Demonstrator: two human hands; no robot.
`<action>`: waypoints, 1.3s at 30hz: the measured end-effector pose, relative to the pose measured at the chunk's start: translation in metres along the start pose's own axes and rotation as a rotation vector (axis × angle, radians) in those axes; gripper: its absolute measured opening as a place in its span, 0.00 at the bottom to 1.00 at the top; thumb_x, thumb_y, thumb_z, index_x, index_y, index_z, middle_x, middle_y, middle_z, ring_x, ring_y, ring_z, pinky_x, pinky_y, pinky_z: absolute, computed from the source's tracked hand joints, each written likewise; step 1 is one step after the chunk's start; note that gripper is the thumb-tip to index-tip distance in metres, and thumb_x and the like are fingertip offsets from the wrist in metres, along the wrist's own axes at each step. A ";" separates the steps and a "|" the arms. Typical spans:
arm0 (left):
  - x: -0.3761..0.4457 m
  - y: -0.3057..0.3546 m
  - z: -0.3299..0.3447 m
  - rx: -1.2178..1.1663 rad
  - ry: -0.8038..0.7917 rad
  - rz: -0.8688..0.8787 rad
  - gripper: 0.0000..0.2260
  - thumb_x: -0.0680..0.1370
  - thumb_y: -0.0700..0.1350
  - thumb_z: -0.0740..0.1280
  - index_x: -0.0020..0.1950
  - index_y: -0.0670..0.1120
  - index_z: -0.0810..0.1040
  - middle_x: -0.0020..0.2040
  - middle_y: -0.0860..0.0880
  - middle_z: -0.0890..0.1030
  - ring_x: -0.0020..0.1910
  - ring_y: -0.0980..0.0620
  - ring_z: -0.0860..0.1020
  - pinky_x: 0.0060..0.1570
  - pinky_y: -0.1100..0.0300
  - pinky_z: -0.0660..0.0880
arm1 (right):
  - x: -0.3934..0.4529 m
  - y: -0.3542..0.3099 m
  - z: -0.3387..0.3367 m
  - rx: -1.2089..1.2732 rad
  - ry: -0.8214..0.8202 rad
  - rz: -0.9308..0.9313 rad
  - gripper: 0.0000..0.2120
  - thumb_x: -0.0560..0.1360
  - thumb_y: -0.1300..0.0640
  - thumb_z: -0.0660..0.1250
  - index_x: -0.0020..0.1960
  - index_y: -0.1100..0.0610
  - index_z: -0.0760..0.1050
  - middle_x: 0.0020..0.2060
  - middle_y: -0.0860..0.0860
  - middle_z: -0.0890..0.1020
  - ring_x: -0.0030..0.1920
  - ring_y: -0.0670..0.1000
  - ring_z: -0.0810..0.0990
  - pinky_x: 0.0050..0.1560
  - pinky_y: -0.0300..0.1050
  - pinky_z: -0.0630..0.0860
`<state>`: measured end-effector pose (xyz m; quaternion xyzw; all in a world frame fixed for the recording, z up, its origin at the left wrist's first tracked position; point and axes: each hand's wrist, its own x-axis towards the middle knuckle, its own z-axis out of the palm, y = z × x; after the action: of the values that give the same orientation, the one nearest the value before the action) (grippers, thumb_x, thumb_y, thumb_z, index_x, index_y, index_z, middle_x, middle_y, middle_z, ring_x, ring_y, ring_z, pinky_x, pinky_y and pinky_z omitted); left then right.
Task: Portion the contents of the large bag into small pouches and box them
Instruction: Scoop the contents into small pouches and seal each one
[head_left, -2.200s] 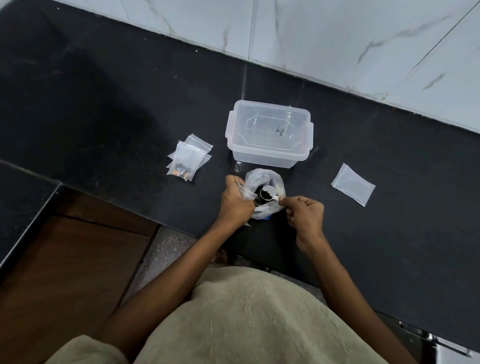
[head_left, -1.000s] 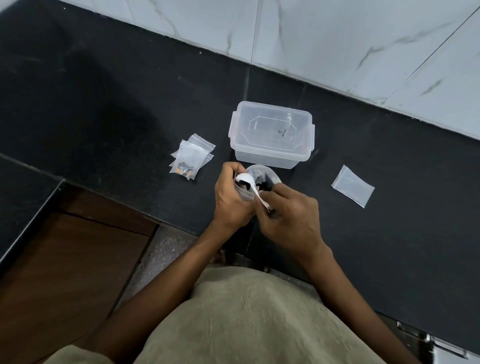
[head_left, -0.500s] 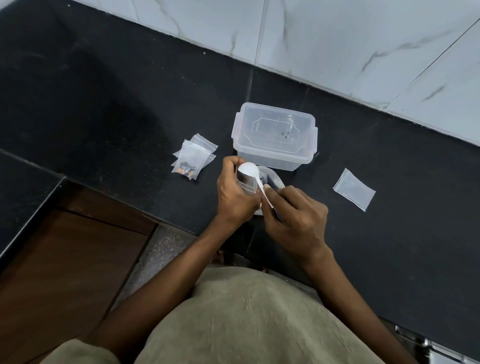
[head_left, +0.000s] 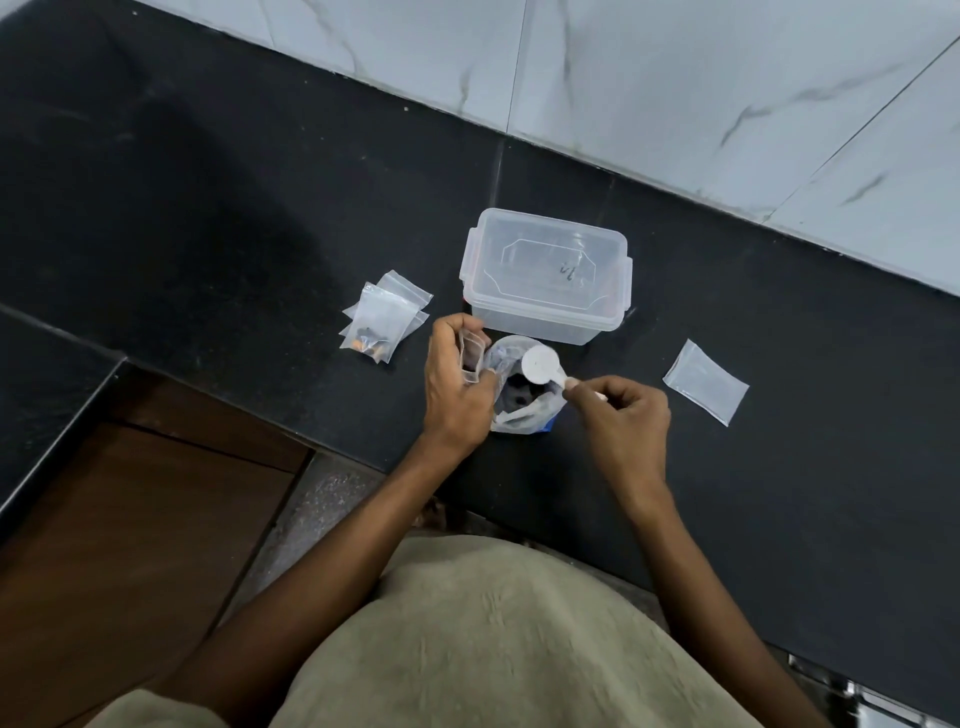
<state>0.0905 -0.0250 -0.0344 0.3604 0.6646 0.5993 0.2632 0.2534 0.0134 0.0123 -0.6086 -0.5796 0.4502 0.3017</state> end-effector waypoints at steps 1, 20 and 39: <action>0.000 -0.001 -0.002 0.002 -0.007 -0.001 0.21 0.66 0.35 0.63 0.58 0.47 0.72 0.49 0.52 0.76 0.53 0.47 0.76 0.56 0.47 0.75 | 0.002 0.004 0.000 -0.101 -0.010 0.010 0.12 0.75 0.56 0.74 0.33 0.53 0.83 0.23 0.43 0.78 0.25 0.41 0.71 0.31 0.39 0.68; 0.015 0.020 -0.007 -0.407 -0.261 -0.106 0.17 0.74 0.32 0.63 0.63 0.42 0.73 0.58 0.40 0.79 0.57 0.41 0.80 0.61 0.38 0.76 | 0.004 -0.007 0.016 -0.701 0.232 -0.323 0.10 0.75 0.53 0.67 0.52 0.54 0.83 0.46 0.52 0.80 0.50 0.55 0.77 0.39 0.45 0.68; 0.020 0.022 -0.005 -0.516 -0.300 -0.226 0.09 0.76 0.33 0.69 0.50 0.42 0.86 0.45 0.54 0.82 0.51 0.56 0.80 0.55 0.64 0.76 | 0.023 -0.017 0.005 -0.084 -0.094 -0.390 0.05 0.67 0.62 0.81 0.40 0.55 0.86 0.37 0.48 0.84 0.36 0.50 0.82 0.38 0.45 0.77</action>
<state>0.0785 -0.0120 -0.0103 0.2901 0.4803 0.6553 0.5057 0.2396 0.0378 0.0202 -0.4753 -0.7181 0.3867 0.3301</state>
